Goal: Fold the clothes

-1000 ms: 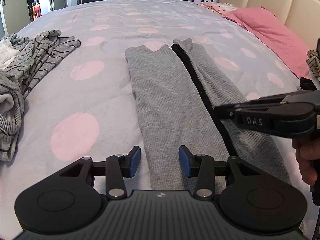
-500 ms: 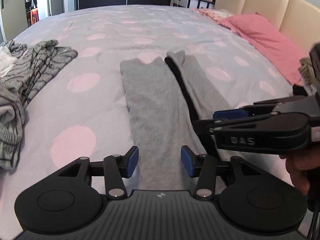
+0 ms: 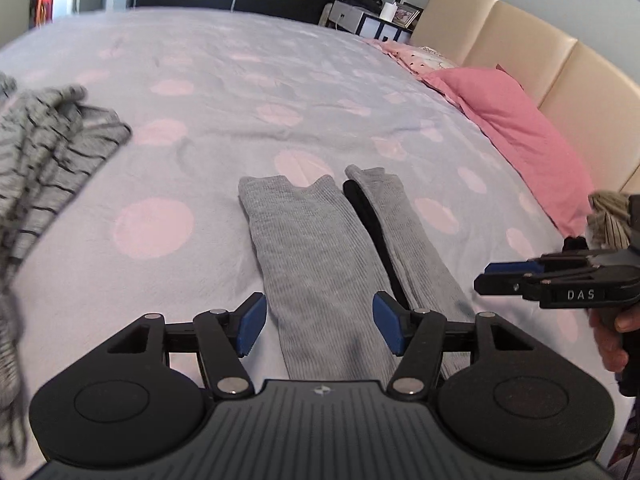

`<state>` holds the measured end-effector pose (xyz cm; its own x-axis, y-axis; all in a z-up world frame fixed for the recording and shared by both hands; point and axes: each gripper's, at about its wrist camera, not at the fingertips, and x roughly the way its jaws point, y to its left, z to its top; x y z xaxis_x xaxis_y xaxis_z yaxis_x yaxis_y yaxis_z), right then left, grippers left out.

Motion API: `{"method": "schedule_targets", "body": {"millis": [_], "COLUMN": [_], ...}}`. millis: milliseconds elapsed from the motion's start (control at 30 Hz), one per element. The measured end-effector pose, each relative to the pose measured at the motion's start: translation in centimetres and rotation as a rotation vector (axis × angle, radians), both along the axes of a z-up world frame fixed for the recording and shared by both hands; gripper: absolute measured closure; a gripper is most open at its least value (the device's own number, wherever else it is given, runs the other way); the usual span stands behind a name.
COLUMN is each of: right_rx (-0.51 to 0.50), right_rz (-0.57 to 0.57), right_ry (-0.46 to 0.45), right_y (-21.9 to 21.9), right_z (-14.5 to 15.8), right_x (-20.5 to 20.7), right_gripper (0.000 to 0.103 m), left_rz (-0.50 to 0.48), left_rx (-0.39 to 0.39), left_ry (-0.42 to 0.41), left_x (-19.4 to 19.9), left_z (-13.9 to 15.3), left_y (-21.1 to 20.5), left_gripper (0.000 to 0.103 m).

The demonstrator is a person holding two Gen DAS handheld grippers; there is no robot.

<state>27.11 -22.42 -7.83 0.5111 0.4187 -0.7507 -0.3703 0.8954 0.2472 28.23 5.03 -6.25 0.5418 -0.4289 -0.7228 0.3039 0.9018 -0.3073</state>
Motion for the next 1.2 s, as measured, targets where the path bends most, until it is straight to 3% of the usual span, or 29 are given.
{"method": "schedule_targets", "body": {"millis": [100, 567, 800, 867, 900, 967, 1033, 1200], "right_rx": [0.004, 0.156, 0.257, 0.274, 0.277, 0.284, 0.281, 0.269], "right_rz": [0.020, 0.065, 0.043, 0.036, 0.034, 0.035, 0.069, 0.182], "right_ry": [0.027, 0.122, 0.161, 0.161, 0.164, 0.172, 0.157, 0.079], "right_y": [0.0, 0.8, 1.1, 1.2, 1.3, 1.5, 1.7, 1.8], "right_z": [-0.9, -4.4, -5.3, -5.4, -5.4, -5.3, -4.9, -1.9], "right_x": [1.9, 10.8, 14.5, 15.3, 15.6, 16.2, 16.1, 14.6], "right_gripper": [0.049, 0.049, 0.049, 0.052, 0.060, 0.072, 0.083, 0.087], "left_rz": [0.005, -0.116, -0.123, -0.118, -0.114, -0.105, -0.122, -0.216], "left_rx": [-0.001, -0.096, -0.147, -0.157, -0.161, -0.162, -0.171, -0.150], "left_ry": [0.006, 0.036, 0.034, 0.030, 0.029, 0.025, 0.008, -0.097], "left_x": [1.9, 8.0, 11.2, 12.0, 12.3, 12.9, 13.0, 11.0], "left_z": [-1.4, -4.7, -5.4, -5.5, -5.5, -5.4, -5.0, -2.4], "left_y": [0.2, 0.2, 0.0, -0.1, -0.2, -0.1, 0.0, -0.4], "left_gripper": [0.046, 0.051, 0.053, 0.057, 0.060, 0.081, 0.091, 0.095]}}
